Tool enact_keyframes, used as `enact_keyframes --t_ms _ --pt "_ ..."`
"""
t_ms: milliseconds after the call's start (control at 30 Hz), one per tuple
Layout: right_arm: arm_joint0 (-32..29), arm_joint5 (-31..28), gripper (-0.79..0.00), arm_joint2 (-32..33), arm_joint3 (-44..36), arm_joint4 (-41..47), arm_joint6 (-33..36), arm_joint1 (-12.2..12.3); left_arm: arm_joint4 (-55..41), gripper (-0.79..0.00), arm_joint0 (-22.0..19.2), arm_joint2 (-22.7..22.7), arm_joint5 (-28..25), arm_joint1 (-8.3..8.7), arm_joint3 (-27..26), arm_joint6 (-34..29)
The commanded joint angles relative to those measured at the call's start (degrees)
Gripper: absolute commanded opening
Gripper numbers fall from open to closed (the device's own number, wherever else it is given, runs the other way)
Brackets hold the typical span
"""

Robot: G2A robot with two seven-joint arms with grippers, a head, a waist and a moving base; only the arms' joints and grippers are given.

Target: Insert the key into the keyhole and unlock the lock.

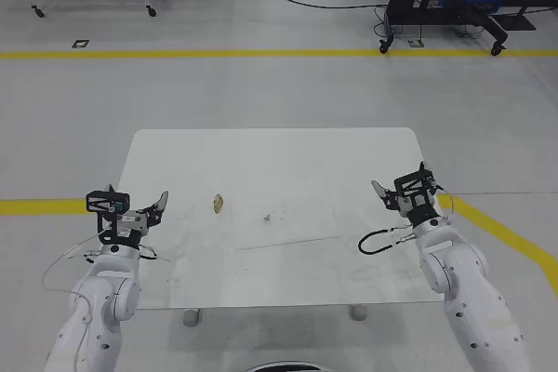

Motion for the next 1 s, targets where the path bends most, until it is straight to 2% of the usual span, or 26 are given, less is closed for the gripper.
enact_keyframes --t_ms 0,100,267,433,467,500,533,600,700,767,833,867,967 --pt "3.3 -3.7 0.0 -2.8 1.5 -1.4 1.1 -0.1 0.0 0.0 0.0 0.0 0.0 0.0 0.0 0.0" --pt "8.4 -9.2 0.0 -6.6 5.3 -0.7 2.3 -0.4 0.0 0.0 0.0 0.0 0.0 0.0 0.0 0.0" --pt "16.9 -21.6 0.0 -13.1 13.3 1.4 2.8 -1.0 0.0 0.0 0.0 0.0 0.0 0.0 0.0 0.0" --pt "25.4 -31.7 0.0 -19.7 24.2 4.3 1.0 -2.2 0.0 0.0 0.0 0.0 0.0 0.0 0.0 0.0" --pt "27.0 -33.8 -0.025 -21.2 26.4 5.1 0.4 -2.6 0.0 0.0 0.0 0.0 0.0 0.0 0.0 0.0" --pt "28.5 -35.6 -0.135 -22.5 28.5 5.7 -0.4 -2.9 0.0 0.0 0.0 0.0 0.0 0.0 0.0 0.0" --pt "30.0 -37.6 -0.209 -24.0 30.4 5.8 -1.0 -3.2 0.0 0.0 0.0 0.0 0.0 0.0 0.0 0.0" --pt "32.6 -42.3 -0.179 -27.1 33.8 6.0 -3.2 -4.0 0.0 0.0 0.0 0.0 0.0 0.0 0.0 0.0" --pt "36.6 -44.7 -0.305 -31.6 39.9 5.4 -4.6 -5.4 0.0 0.0 0.0 0.0 0.0 0.0 0.0 0.0" --pt "39.2 -45.4 -0.286 -34.6 43.6 4.8 -5.3 -6.5 0.0 0.0 0.0 0.0 0.0 0.0 0.0 0.0" --pt "41.2 -46.1 -0.185 -37.5 46.4 4.1 -6.4 -7.6 0.0 0.0 0.0 0.0 0.0 0.0 0.0 0.0" --pt "42.2 -46.4 -0.182 -38.7 47.9 3.5 -7.0 -8.1 0.0 0.0 0.0 0.0 0.0 0.0 0.0 0.0" --pt "44.5 -46.2 -0.246 -41.7 51.3 1.8 -9.0 -9.5 0.0 0.0 0.0 0.0 0.0 0.0 0.0 0.0"
